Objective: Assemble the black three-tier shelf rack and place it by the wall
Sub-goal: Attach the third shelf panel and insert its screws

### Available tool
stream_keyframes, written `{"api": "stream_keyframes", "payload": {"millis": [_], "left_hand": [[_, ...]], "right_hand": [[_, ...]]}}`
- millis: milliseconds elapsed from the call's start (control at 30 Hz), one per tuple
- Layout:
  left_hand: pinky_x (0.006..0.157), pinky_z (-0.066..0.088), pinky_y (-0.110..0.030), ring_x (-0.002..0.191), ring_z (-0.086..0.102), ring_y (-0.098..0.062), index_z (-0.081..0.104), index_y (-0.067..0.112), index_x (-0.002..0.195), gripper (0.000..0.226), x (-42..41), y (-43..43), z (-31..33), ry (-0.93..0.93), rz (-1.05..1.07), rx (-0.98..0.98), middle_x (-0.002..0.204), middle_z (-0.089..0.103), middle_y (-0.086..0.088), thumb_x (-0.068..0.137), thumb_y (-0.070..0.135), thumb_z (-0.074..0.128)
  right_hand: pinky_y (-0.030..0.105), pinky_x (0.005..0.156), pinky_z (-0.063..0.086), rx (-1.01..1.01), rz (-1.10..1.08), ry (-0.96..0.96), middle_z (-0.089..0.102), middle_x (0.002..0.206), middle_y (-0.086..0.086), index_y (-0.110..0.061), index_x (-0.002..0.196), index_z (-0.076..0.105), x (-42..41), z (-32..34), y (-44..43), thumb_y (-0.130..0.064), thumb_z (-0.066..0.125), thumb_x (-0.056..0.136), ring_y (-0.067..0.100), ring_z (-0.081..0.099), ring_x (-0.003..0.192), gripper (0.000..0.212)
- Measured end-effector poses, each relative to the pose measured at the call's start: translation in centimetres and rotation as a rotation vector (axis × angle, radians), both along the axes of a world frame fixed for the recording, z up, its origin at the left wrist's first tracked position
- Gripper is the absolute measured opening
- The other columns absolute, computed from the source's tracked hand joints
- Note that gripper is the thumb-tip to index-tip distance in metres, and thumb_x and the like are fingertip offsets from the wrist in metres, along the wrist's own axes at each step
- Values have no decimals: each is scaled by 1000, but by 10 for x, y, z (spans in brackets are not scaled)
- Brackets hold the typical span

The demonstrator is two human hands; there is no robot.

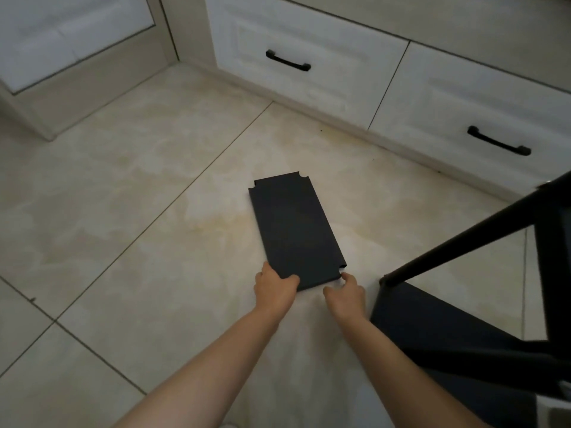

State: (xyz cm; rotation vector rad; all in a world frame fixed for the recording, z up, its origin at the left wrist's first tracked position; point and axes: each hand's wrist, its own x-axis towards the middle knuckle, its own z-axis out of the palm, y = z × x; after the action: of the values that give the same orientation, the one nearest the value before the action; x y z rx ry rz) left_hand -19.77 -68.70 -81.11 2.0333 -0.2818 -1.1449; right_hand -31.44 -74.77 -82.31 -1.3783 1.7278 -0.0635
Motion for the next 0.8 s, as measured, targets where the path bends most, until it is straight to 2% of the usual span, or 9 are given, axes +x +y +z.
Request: {"api": "stream_keyframes", "payload": {"millis": [133, 200, 267, 367, 433, 467, 633, 733, 800], "left_hand": [[102, 49, -42, 118, 55, -38, 49, 2, 137, 53, 5, -3, -1, 36, 205, 50, 141, 45, -17, 90, 20, 67], [103, 48, -40, 122, 54, -37, 41, 3, 146, 63, 11, -1, -2, 103, 292, 26, 148, 41, -17, 92, 22, 68], [104, 50, -46, 121, 57, -36, 41, 4, 147, 64, 18, 3, -2, 176, 348, -22, 147, 46, -17, 93, 21, 70], [81, 59, -41, 103, 67, -29, 54, 4, 132, 45, 28, 9, 4, 271, 342, -74, 125, 65, -15, 94, 22, 71], [61, 55, -31, 89, 67, -20, 58, 9, 124, 33, 32, 14, 13, 299, 294, -114, 108, 70, -7, 96, 22, 68], [59, 54, -30, 88, 67, -18, 58, 11, 125, 32, 34, 17, 17, 304, 267, -130, 106, 70, -4, 96, 22, 68], [70, 57, -35, 100, 69, -25, 58, 12, 124, 34, 42, 36, 35, 369, 247, -197, 112, 71, -8, 95, 24, 70], [78, 59, -40, 99, 70, -27, 63, 8, 116, 28, 47, 47, 53, 402, 262, -219, 106, 73, -9, 94, 22, 72], [73, 59, -38, 92, 70, -26, 65, 6, 109, 22, 52, 55, 68, 403, 271, -225, 97, 74, -8, 93, 19, 72]], "right_hand": [[35, 79, 51, 69, -199, -194, 60, 108, 7, -14, 121, 40, 3, -2, 13, -20, 63, 93, 25, 62, 96, 37], [43, 93, 53, 128, -354, -335, 61, 105, 8, -16, 119, 37, 2, -2, 20, -20, 66, 93, 28, 65, 102, 39], [46, 97, 54, 158, -462, -444, 62, 112, 12, -18, 119, 37, 2, 3, 24, -18, 67, 93, 28, 67, 101, 39], [44, 87, 59, 201, -576, -624, 63, 116, 18, -7, 129, 40, 5, 18, 26, -12, 68, 93, 28, 71, 94, 45], [46, 86, 59, 247, -614, -704, 64, 118, 19, 0, 133, 45, 8, 32, 29, -8, 69, 92, 32, 69, 98, 48], [46, 84, 59, 275, -622, -749, 65, 118, 20, 2, 132, 48, 9, 39, 31, -6, 67, 92, 34, 69, 100, 45], [38, 55, 60, 354, -636, -891, 66, 114, 21, 1, 129, 52, 16, 77, 40, 1, 55, 98, 36, 70, 93, 31], [41, 59, 60, 388, -597, -901, 68, 113, 20, -3, 131, 50, 21, 100, 46, -2, 53, 100, 36, 72, 88, 31], [46, 67, 60, 401, -559, -912, 66, 117, 22, -3, 132, 47, 23, 117, 50, -2, 52, 100, 40, 71, 92, 33]]}}
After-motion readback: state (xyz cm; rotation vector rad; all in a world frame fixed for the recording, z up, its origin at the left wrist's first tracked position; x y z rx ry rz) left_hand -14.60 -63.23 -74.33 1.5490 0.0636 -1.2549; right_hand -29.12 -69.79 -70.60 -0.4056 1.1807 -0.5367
